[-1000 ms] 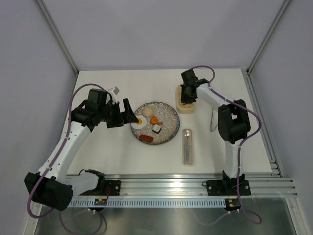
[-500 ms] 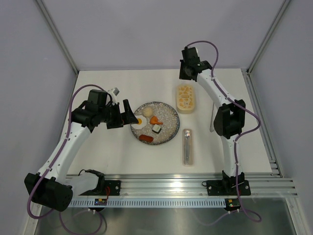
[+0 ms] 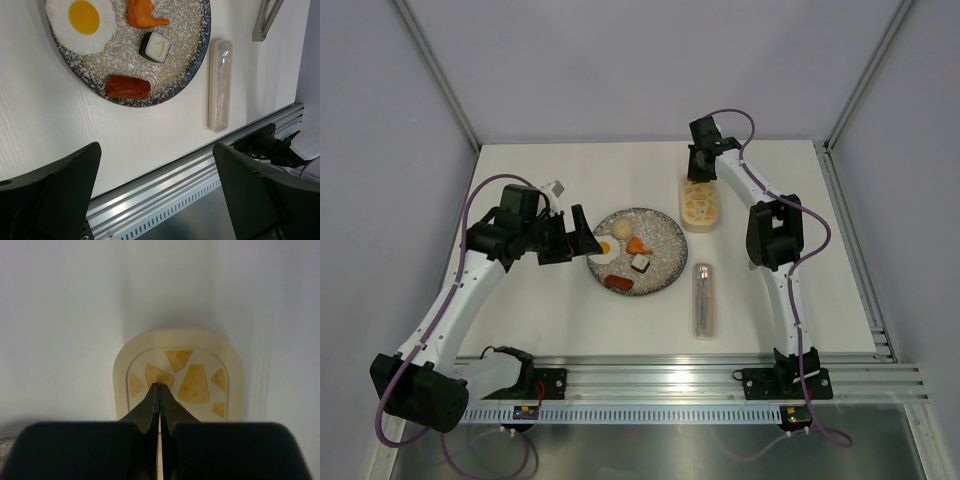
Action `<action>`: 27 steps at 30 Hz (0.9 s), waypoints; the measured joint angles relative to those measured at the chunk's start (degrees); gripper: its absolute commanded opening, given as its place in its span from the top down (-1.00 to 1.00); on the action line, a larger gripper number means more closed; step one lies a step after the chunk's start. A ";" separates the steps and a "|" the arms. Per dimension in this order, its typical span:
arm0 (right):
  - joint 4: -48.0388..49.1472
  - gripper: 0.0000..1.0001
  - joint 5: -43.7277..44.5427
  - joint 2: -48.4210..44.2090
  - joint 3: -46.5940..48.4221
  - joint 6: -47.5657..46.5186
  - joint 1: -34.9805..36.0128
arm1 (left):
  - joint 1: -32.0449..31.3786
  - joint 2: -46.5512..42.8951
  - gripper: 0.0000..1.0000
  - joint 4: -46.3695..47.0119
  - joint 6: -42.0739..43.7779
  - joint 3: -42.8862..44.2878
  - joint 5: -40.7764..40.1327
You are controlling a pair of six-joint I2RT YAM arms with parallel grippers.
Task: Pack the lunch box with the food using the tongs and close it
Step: Close the box lid on the packing box, then reset both arms
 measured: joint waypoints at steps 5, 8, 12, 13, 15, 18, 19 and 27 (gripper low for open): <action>-0.48 1.00 -0.11 -3.37 -2.54 -0.04 0.00 | 0.00 -0.24 -0.97 -0.07 0.00 -0.70 0.00; -0.94 0.89 0.13 -6.29 -3.82 -0.04 0.00 | 0.00 -0.46 -0.97 -0.02 0.00 -0.70 0.00; -0.11 0.12 0.63 -13.29 -8.46 0.24 0.00 | 0.00 -1.38 -0.97 -0.04 0.02 -0.70 0.00; -0.04 -0.07 1.01 -15.78 -10.29 0.24 0.02 | 0.00 -1.64 -0.97 -0.02 0.02 -0.70 -0.02; 0.63 -0.43 2.10 -21.49 -14.53 0.44 0.00 | 0.00 -2.14 -0.97 -0.07 0.02 -0.70 -0.07; 1.90 -0.75 4.20 -30.67 -21.97 0.55 0.00 | 0.00 -2.78 -0.97 -0.13 0.04 -0.68 -0.33; 2.10 -0.80 5.29 -33.75 -24.44 0.52 0.00 | 0.00 -2.93 -0.97 -0.24 0.07 -0.68 -0.46; 1.86 -0.99 12.68 -55.28 -44.78 3.52 -0.09 | 0.00 -5.14 -0.98 -2.60 0.96 0.44 -3.52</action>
